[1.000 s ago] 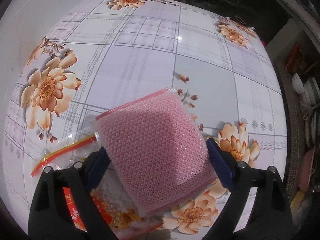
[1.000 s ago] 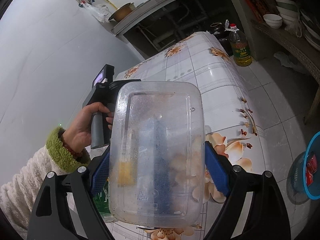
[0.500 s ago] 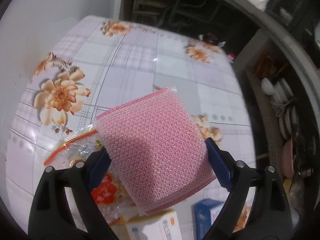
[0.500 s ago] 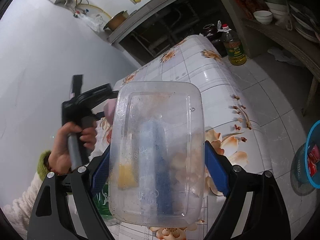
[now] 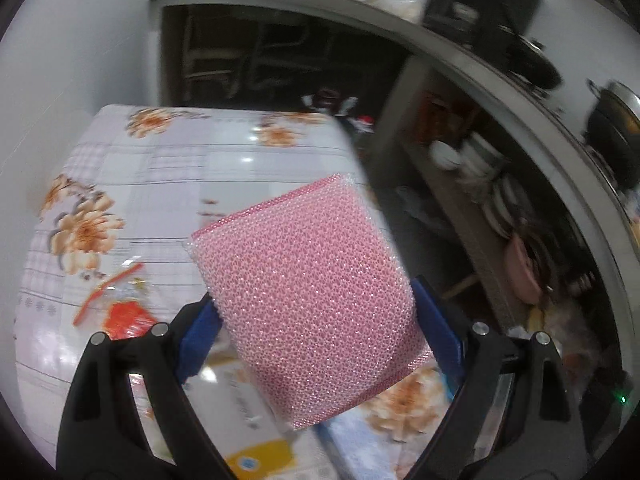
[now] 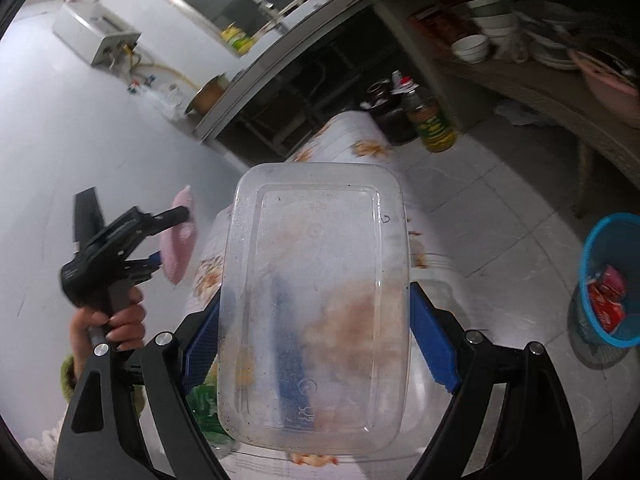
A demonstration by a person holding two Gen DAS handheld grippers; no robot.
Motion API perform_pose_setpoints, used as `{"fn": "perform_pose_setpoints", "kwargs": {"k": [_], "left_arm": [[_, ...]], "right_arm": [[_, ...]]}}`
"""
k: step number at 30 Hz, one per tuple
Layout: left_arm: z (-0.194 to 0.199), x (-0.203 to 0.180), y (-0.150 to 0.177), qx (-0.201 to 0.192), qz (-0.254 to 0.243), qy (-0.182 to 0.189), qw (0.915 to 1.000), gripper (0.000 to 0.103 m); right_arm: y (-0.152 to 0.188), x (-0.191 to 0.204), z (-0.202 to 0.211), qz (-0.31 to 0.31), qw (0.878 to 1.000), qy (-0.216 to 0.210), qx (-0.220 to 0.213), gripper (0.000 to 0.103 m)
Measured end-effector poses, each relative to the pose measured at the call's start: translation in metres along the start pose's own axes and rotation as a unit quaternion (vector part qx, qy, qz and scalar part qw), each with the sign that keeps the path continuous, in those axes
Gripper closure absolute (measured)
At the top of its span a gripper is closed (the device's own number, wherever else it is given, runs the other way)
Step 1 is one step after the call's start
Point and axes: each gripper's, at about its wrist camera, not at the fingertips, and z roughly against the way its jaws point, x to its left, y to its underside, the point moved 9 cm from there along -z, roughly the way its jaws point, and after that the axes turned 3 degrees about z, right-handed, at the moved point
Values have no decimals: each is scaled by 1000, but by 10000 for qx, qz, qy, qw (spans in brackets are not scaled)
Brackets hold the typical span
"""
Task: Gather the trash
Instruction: 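Grasp the pink sponge with the left tool and carry both items toward the wastebasket, then open both tools over the blue wastebasket to drop the box and sponge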
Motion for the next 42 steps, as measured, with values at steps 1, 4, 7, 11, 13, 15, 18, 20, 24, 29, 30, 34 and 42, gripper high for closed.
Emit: {"fn": "perform_pose_setpoints", "kwargs": {"k": [1, 4, 7, 11, 13, 15, 18, 20, 24, 29, 30, 34, 42], "left_arm": [[0, -12, 5, 24, -77, 76, 9999, 18], [-4, -49, 23, 191, -271, 360, 9988, 18], [-13, -93, 44, 428, -554, 649, 9954, 18], [-25, -142, 68, 628, -891, 904, 9899, 18], [-33, -168, 81, 789, -1028, 1056, 9859, 18], [-45, -198, 99, 998, -1240, 1186, 9801, 18], [-62, -241, 127, 1304, -1563, 1314, 9702, 18], [-76, -266, 148, 1567, -1725, 1391, 9625, 18], [-106, -304, 191, 2045, -2029, 1380, 9476, 18], [-151, -340, 237, 2501, -2370, 1130, 9319, 18], [-159, -347, 244, 2561, -2384, 1097, 9303, 17], [-190, -375, 259, 2684, -2415, 998, 9272, 17], [-253, -434, 271, 2548, -2718, 907, 9236, 11]], "right_arm": [[1, -7, 5, -40, 10000, 79, -31, 20], [8, -33, 21, -205, 9993, 311, -106, 20], [17, -63, 37, -426, 9971, 600, -191, 20], [31, -118, 73, -834, 9886, 1196, -366, 20], [41, -151, 97, -1145, 9808, 1498, -502, 20], [53, -191, 123, -1585, 9693, 1761, -654, 20], [71, -237, 152, -2123, 9536, 1964, -840, 20], [86, -270, 166, -2498, 9409, 2083, -944, 20], [111, -315, 174, -3149, 9216, 1976, -1117, 20], [132, -360, 157, -3860, 9036, 1408, -1213, 20], [135, -370, 150, -3976, 8999, 1296, -1233, 20], [126, -400, 125, -4305, 8857, 1008, -1415, 20], [117, -490, 65, -4863, 8478, 1192, -1747, 14]]}}
